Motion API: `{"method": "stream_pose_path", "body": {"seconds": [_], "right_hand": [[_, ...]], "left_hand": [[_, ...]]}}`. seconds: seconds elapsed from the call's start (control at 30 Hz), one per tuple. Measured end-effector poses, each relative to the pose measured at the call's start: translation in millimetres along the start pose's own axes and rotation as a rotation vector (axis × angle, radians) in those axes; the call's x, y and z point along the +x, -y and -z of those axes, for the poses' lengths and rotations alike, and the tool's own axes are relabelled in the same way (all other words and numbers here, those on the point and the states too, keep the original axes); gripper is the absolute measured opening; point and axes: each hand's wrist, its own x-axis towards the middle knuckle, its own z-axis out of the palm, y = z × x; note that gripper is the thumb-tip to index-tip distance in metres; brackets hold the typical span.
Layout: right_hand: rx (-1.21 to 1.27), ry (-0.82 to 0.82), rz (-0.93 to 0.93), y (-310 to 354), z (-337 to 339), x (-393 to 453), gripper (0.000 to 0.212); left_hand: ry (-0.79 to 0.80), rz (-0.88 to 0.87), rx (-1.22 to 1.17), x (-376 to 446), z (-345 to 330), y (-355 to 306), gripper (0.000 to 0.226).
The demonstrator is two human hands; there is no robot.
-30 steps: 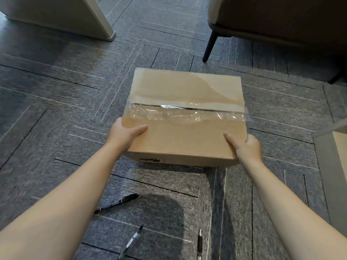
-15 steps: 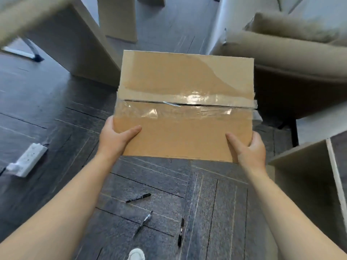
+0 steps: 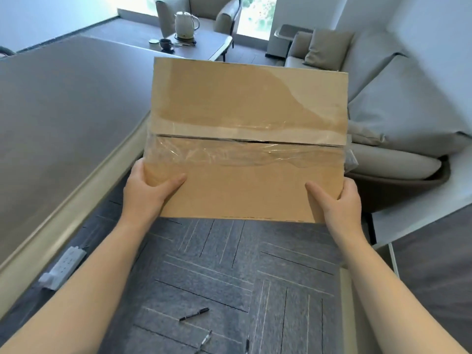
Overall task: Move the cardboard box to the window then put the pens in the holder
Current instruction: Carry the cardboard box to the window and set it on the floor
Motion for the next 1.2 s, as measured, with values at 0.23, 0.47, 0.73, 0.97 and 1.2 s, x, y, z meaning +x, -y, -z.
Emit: {"method": "stream_pose_path", "body": {"seconds": [0.23,0.47,0.73,0.97,1.2], "right_hand": [[0.012,-0.003,0.077,35.9,-3.4,57.7,0.038],[0.015,0.061,0.165,39.4,4.3,186.2,0.040],[0.026,0.161,0.251,62.4,11.3,336.5,0.037],[0.060,0.301,0.216,68.9,-38.7,426.2,0.045],[0.062,0.298,0.251,88.1,-146.8,530.4,0.063]], "left_hand": [[-0.074,-0.065,-0.015,37.6,-15.9,-43.2,0.059],[-0.183,-0.090,-0.056,104.7,-94.6,-62.4,0.052],[-0.306,-0.075,-0.105,186.4,-183.1,-97.6,0.051],[-0.375,-0.080,-0.079,270.8,-197.2,-97.9,0.056],[-0.362,-0.088,-0.105,414.4,-187.1,-88.7,0.053]]}}
